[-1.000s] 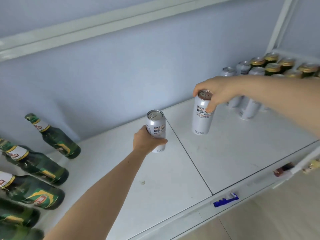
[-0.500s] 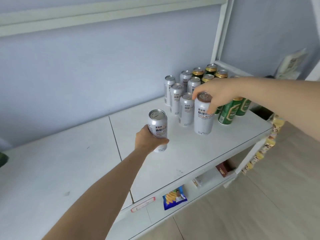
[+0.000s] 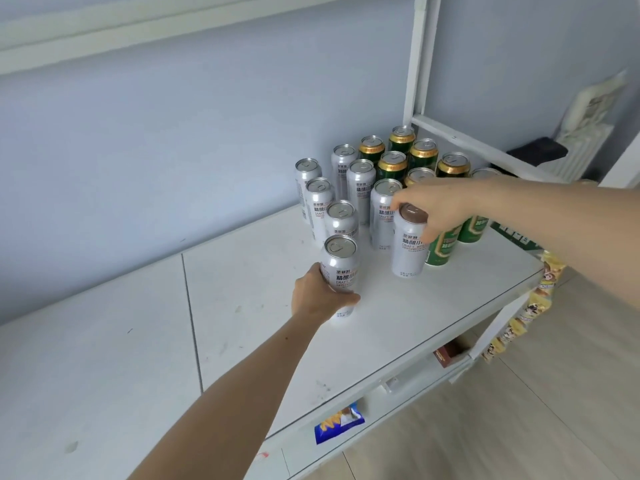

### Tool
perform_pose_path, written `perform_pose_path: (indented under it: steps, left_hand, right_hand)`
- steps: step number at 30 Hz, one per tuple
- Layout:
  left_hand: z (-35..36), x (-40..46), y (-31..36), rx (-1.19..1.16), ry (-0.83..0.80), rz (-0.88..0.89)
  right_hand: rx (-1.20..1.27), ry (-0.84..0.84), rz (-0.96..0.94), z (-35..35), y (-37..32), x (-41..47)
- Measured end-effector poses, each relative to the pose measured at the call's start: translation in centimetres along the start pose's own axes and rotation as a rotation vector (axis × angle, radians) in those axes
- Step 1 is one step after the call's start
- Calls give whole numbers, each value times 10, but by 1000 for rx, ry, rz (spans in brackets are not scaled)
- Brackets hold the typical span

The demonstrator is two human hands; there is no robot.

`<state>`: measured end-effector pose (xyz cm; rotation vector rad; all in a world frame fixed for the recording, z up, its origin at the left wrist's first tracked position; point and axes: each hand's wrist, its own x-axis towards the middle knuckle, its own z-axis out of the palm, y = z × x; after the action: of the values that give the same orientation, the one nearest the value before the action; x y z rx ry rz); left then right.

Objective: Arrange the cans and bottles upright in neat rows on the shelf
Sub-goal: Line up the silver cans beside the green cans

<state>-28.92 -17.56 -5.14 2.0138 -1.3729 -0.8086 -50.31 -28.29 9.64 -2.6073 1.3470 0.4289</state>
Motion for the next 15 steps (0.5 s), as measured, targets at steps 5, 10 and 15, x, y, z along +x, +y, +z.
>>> perform_pose_path:
  steps: [5, 10, 15]
  left_hand:
    - [25, 10, 13, -52, 49, -31]
    - [46, 12, 29, -90, 131, -89]
    - [64, 11, 44, -147, 228, -167]
  right_hand:
    - [-19, -20, -73, 4, 19, 20]
    - [-95, -35, -184, 3, 29, 37]
    - [-156, -52, -293, 5, 39, 48]
